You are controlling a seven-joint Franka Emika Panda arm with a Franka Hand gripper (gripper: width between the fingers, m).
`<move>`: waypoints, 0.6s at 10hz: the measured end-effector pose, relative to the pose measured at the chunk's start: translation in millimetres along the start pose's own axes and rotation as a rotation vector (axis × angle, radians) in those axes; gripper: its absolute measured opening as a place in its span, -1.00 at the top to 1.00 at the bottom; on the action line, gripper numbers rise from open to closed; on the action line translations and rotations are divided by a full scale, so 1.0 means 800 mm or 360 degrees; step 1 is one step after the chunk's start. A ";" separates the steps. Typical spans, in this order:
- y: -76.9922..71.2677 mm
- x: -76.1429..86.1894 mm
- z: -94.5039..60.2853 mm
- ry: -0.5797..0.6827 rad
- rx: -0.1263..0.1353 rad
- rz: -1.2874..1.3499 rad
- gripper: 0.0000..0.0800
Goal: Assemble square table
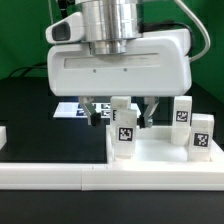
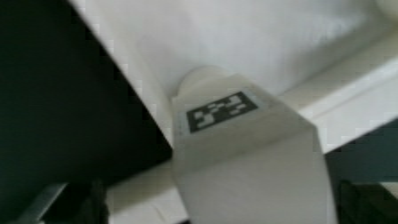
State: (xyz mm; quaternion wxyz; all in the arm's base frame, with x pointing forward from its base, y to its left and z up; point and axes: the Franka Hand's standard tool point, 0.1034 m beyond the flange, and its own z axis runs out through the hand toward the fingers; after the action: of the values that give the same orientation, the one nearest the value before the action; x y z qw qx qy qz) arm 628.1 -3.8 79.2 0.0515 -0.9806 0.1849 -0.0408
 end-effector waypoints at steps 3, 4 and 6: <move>-0.001 0.008 0.000 -0.0010 -0.0017 -0.0238 -0.62; -0.001 0.008 0.000 -0.0010 -0.0018 -0.0241 -0.31; -0.001 0.008 0.000 -0.0009 -0.0017 0.0018 0.04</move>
Offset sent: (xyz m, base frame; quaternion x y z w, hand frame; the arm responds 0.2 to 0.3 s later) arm 0.0000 0.0000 0.0000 0.0000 0.0000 0.0000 1.0000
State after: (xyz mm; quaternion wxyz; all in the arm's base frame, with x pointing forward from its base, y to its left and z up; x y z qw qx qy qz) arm 634.2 -5.0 79.4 0.0471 -0.9799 0.1904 -0.0369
